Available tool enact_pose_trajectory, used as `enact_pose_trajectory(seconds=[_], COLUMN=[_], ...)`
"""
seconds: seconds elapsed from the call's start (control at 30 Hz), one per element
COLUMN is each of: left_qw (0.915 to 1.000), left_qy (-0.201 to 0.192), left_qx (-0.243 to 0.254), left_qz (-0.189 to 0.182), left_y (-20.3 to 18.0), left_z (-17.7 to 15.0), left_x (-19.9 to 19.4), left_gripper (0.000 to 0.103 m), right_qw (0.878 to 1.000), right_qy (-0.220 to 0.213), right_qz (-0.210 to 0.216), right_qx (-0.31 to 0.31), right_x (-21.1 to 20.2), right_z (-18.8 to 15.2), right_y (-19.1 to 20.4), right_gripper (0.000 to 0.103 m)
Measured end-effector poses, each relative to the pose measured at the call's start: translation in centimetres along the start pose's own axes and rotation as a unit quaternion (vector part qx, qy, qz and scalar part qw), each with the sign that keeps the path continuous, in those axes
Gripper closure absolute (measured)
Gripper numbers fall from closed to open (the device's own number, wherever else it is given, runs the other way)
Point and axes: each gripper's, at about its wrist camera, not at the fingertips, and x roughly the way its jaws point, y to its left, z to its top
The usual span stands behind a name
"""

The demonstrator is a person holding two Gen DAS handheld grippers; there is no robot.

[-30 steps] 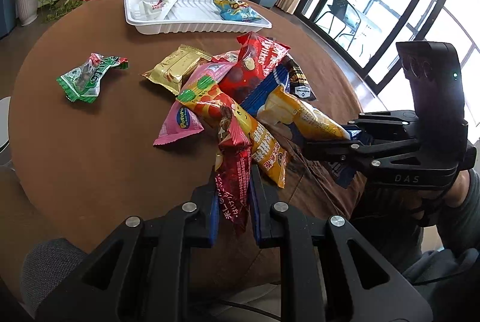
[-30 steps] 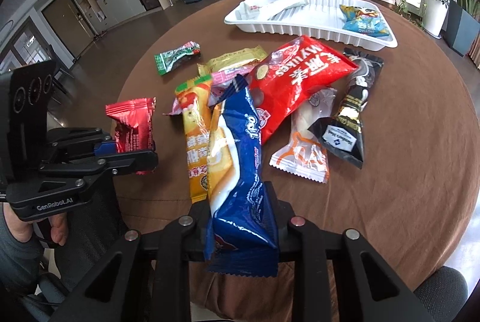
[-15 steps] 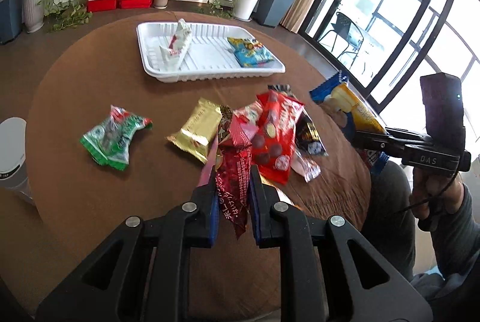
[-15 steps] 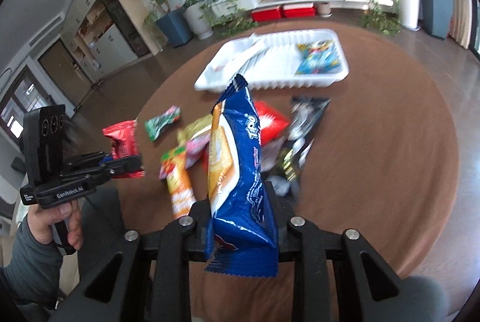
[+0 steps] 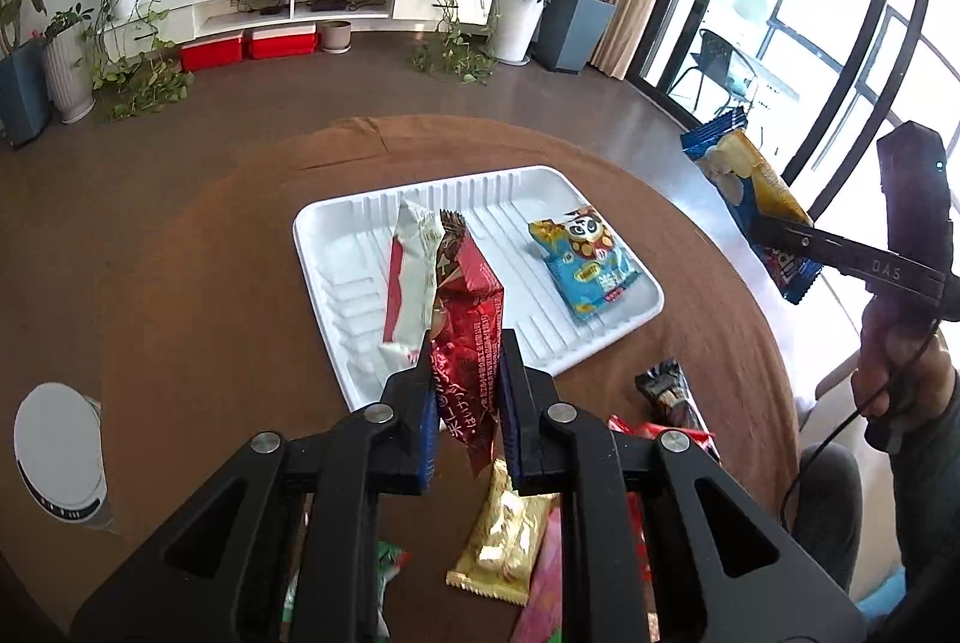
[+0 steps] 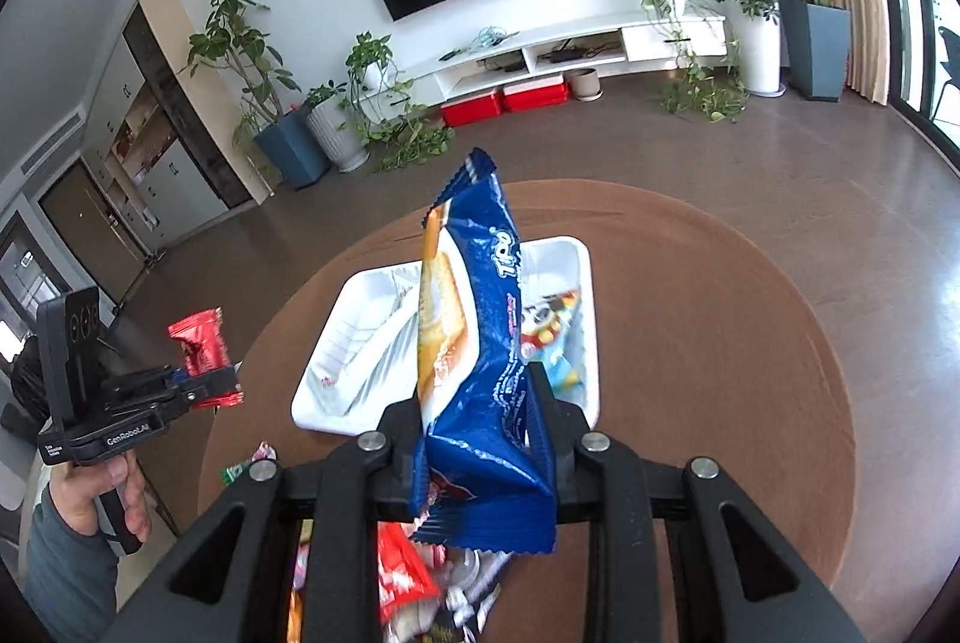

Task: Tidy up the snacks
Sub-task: 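Lower both packets into the white tray and open both grippers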

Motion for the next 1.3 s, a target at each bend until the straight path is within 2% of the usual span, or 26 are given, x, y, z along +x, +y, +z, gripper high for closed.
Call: enact_pose_trajectory(seconds=[0.1,0.27,0.6,0.9,1.2,1.3], left_qw=[0.9996,0.9976,0.9898,0.9863,0.9852,0.9856], left_qy=[0.02,0.063,0.118,0.131,0.133,0.131], left_qx=[0.015,0.028,0.069,0.083,0.09,0.089], left_qz=[0.011,0.012,0.041,0.055,0.061,0.06], left_y=[0.1,-0.6,-2.6,-3.8,-3.6,-3.6], left_z=[2.8,4.6,4.2,2.7,2.1,2.0], left_x=[2.8,8.0,15.0,18.1,18.0,17.5], left_gripper=[0.088,0.088,0.088,0.087,0.086,0.085], right_qw=[1.0,0.997,0.992,0.987,0.986,0.986], right_qy=[0.022,0.065,0.119,0.141,0.142,0.14], right_qz=[0.007,0.001,-0.029,-0.044,-0.047,-0.048], right_qx=[-0.013,-0.027,-0.039,-0.063,-0.076,-0.076], right_x=[2.9,8.0,14.1,16.2,16.4,16.3], right_z=[1.5,2.5,1.1,-0.3,-0.3,-0.1], right_y=[0.8,1.4,0.9,1.2,1.6,1.9], right_gripper=[0.074,0.074,0.074,0.073,0.071,0.067])
